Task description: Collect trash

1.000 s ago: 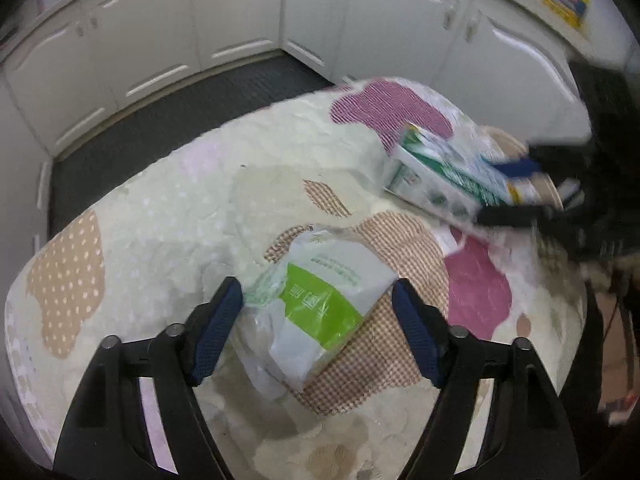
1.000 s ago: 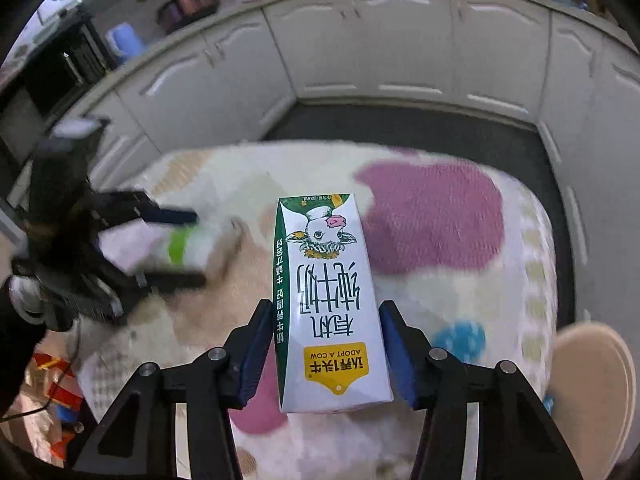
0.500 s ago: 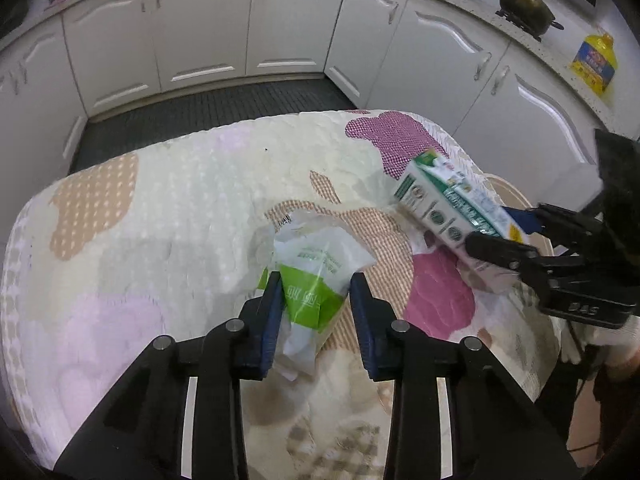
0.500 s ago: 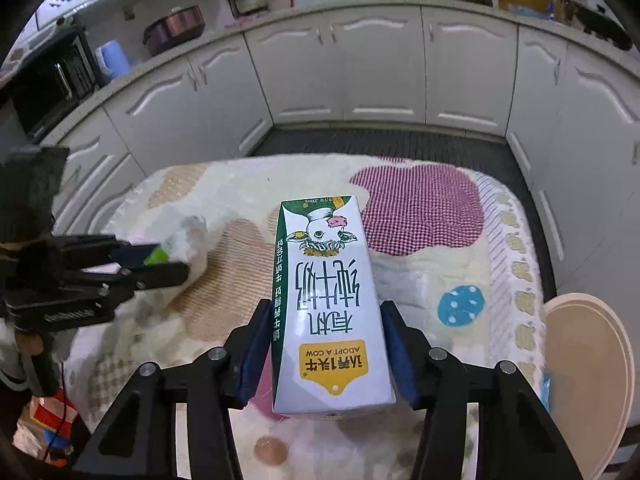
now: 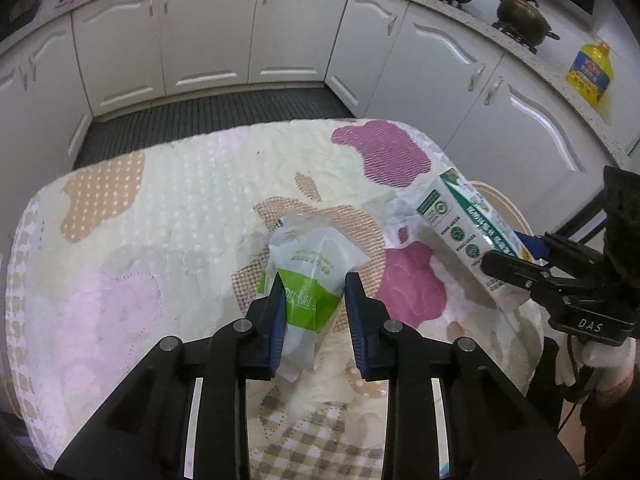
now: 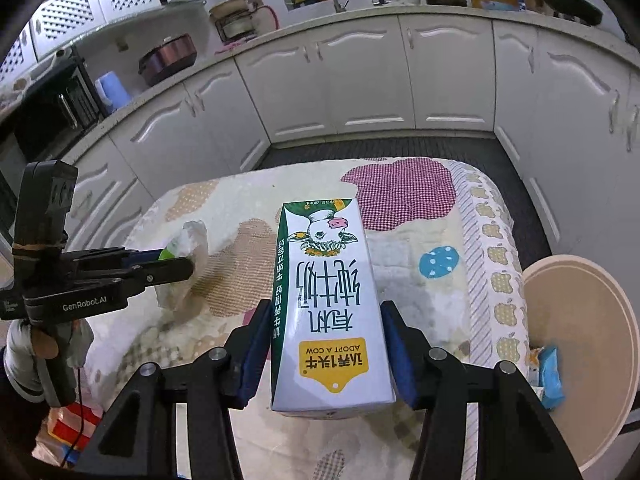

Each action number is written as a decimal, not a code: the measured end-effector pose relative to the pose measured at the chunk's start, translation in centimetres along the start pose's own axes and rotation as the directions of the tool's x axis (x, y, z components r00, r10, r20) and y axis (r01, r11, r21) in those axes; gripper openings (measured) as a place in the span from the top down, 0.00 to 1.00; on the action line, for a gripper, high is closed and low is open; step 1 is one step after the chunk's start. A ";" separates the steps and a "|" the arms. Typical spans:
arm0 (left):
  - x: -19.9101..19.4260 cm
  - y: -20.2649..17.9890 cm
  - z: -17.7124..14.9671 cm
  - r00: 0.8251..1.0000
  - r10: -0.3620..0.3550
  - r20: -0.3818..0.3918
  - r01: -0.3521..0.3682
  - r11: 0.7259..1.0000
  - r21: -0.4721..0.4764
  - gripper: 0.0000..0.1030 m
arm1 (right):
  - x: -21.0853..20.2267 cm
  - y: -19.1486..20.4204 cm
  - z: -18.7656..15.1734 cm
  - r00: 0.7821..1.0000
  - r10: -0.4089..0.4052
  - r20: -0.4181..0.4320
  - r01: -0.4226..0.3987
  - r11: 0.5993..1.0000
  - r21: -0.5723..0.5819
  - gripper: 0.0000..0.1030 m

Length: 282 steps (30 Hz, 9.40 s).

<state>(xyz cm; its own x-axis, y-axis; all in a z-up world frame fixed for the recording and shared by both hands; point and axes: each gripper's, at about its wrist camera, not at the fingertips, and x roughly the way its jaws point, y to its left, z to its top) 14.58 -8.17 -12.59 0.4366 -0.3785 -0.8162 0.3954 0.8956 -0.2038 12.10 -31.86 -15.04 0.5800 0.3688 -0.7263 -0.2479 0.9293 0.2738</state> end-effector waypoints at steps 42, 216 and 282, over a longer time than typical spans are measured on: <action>1.0 -13.8 2.1 0.993 -0.113 0.015 0.109 0.981 0.159 0.77 | -9.8 -9.0 -4.3 0.984 -0.132 0.122 0.106 0.974 0.199 0.50; -8.3 -17.0 1.9 0.843 0.139 0.519 -0.198 0.978 0.059 0.29 | -17.9 -1.8 -0.6 0.768 -0.452 0.453 0.391 0.892 0.227 0.00; -7.9 -16.8 2.6 0.857 0.121 0.501 -0.183 0.980 0.077 0.29 | -17.2 -3.3 -0.6 0.782 -0.451 0.431 0.386 0.892 0.233 0.00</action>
<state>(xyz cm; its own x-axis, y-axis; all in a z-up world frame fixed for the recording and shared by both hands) 6.62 -20.84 -1.33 0.8270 -0.3329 -0.4531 0.3694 0.9292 -0.0086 2.50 -41.27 -3.79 0.8996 -0.1217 -0.4193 0.1838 0.9767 0.1108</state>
